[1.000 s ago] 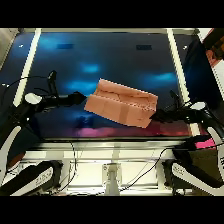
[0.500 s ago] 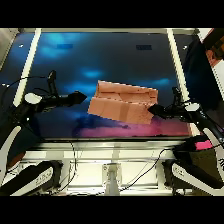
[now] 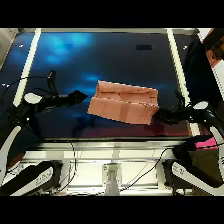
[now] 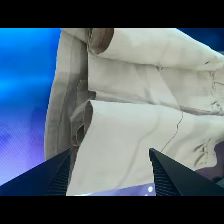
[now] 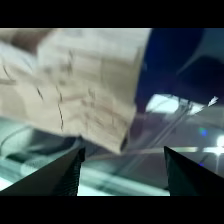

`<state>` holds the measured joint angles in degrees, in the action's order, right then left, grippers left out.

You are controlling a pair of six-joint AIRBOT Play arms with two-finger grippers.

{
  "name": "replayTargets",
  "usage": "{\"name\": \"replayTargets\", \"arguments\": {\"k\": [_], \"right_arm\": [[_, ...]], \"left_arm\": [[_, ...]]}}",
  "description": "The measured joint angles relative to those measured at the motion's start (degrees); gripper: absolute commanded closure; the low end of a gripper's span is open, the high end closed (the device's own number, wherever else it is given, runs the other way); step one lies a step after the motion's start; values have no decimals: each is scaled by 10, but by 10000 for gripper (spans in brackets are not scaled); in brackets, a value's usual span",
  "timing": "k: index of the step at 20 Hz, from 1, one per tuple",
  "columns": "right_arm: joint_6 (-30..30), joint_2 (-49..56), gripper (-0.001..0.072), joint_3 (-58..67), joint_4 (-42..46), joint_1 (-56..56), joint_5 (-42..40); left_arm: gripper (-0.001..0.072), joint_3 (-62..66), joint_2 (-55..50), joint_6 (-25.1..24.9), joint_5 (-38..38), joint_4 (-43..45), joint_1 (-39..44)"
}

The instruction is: Fold the clothes and pants, and hang the long-sleeved shirts on hangers.

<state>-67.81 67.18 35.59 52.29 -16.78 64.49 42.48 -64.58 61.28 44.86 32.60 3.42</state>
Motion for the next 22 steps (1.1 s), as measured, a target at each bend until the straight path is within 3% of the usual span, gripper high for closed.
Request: {"name": "replayTargets", "arguments": {"k": [2,4,15,22], "right_arm": [[-1,0,166,-22,-9,-3,1],[0,0,258,-45,-30,-5,-10],[3,2,262,-87,-110,-6,-73],[-7,48,263,-88,-148,-6,-71]], "left_arm": [[165,0,0,0,0,0,0],[165,0,0,0,0,-1,0],[165,0,0,0,0,-1,0],[165,0,0,0,0,-1,0]]}}
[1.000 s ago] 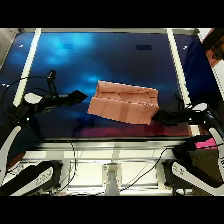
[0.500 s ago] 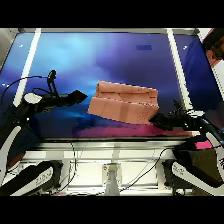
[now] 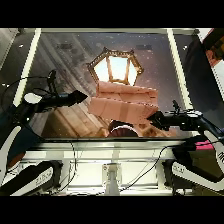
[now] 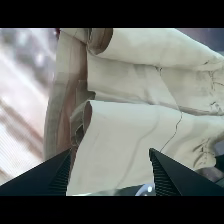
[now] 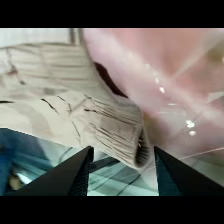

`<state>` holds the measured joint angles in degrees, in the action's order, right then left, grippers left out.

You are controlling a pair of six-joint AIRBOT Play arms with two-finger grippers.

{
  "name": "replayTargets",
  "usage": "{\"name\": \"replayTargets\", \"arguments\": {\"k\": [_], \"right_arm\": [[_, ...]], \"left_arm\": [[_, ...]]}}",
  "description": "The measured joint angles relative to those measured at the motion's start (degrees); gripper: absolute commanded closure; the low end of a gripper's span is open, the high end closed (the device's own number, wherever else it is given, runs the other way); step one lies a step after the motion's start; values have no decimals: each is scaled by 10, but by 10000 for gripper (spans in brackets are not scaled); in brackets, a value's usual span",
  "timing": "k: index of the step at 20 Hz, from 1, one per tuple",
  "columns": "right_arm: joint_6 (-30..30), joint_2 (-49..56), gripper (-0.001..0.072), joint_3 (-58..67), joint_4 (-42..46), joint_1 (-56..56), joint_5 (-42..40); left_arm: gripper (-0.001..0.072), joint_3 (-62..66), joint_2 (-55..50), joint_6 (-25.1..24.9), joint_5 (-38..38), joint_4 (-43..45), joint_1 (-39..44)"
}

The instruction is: Fold the clothes and pants, and hang the long-sleeved shirts on hangers.

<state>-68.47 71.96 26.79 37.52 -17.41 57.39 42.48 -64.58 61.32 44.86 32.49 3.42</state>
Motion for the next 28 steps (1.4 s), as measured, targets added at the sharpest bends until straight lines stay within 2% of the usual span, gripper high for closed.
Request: {"name": "replayTargets", "arguments": {"k": [1,2,7,8,10,11,12,19,24,28], "right_arm": [[0,5,278,0,-7,1,0],[0,9,336,0,-12,5,-1],[1,17,342,0,-29,66,-35],[1,17,371,0,-32,81,-47],[2,19,591,0,-31,104,-72],[2,19,661,0,-29,111,-83],[2,19,694,0,-30,117,-90],[2,8,695,0,-42,130,-85],[3,-24,694,2,-52,131,-40],[5,-41,695,2,-54,131,-3]], "left_arm": [[165,0,0,0,0,0,0],[165,0,0,0,0,0,0],[165,0,0,0,0,0,0],[165,0,0,0,0,0,0],[165,0,0,0,0,0,0],[166,0,0,0,0,0,0],[165,0,0,1,0,0,0],[166,-2,0,28,5,4,0],[166,-28,-3,12,15,65,-4],[164,-44,-27,6,32,80,-3]]}}
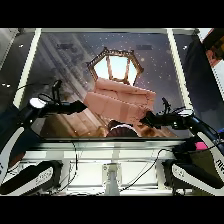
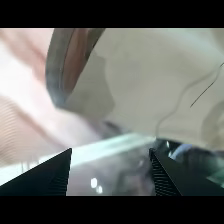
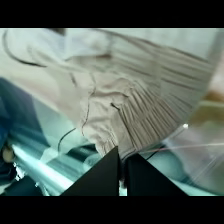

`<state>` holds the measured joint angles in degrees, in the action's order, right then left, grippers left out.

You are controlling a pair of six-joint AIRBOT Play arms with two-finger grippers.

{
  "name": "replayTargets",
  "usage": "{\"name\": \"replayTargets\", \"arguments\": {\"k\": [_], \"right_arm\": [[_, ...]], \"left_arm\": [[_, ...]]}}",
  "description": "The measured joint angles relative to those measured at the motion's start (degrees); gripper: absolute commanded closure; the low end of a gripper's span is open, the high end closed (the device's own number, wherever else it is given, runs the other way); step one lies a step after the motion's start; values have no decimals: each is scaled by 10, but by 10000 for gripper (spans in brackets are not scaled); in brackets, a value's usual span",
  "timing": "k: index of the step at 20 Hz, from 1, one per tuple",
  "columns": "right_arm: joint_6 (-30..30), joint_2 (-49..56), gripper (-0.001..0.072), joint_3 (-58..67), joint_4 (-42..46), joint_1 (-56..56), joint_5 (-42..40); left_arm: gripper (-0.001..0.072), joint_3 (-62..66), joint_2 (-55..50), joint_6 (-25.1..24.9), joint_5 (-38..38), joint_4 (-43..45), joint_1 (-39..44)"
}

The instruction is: Fold the clothes and pants, and hang the long-sleeved shirts on hangers.

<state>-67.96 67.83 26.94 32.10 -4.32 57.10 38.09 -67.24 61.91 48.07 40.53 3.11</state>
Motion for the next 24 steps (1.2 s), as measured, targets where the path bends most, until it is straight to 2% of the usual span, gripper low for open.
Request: {"name": "replayTargets", "arguments": {"k": [3,9,18,19,22,24], "right_arm": [[1,-4,695,0,2,0,12],[2,-7,694,0,7,0,20],[2,-7,694,0,10,0,22],[2,-7,694,0,10,0,22],[2,-7,694,0,10,0,22],[2,-7,694,0,10,0,22]], "left_arm": [[163,-4,-27,-11,2,0,1],[163,-6,-69,-78,-47,-79,1],[168,-5,-130,-107,-92,-162,1],[221,-5,-133,-116,-96,-177,1],[478,-6,-140,-150,-112,-214,4],[685,-6,-142,-166,-112,-235,6]]}}
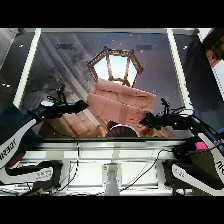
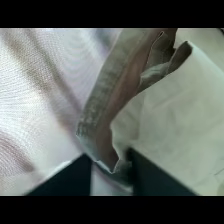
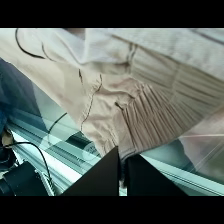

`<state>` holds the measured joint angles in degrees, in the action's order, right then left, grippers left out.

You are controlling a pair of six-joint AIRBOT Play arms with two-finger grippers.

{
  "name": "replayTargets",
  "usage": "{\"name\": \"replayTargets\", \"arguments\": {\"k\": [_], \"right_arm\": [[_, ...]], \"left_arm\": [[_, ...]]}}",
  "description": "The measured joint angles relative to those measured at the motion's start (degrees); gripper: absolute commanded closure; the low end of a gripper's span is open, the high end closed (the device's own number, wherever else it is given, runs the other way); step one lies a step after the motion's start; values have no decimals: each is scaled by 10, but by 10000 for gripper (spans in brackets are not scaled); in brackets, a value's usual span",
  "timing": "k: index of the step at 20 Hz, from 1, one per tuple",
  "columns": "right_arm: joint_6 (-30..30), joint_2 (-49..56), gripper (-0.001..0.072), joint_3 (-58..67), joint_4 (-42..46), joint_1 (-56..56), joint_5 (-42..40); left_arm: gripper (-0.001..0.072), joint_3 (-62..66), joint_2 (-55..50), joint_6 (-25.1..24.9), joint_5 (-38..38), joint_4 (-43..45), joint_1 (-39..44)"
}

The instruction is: Fold the clothes and pants, and hang the long-sleeved shirts on hangers.

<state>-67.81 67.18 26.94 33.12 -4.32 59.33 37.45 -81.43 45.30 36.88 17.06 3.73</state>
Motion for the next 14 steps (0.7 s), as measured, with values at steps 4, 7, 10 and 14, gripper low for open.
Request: {"name": "replayTargets", "arguments": {"k": [4,7,10,14], "right_arm": [[3,0,695,0,0,0,2],[35,0,694,13,0,0,37],[80,-10,694,54,-6,0,115],[105,-65,695,150,-13,-2,160]], "left_arm": [[688,0,-2,-21,0,-17,3],[689,8,10,-40,14,-21,4],[689,31,53,-59,48,-23,4],[690,74,162,-81,61,-24,-6]]}}
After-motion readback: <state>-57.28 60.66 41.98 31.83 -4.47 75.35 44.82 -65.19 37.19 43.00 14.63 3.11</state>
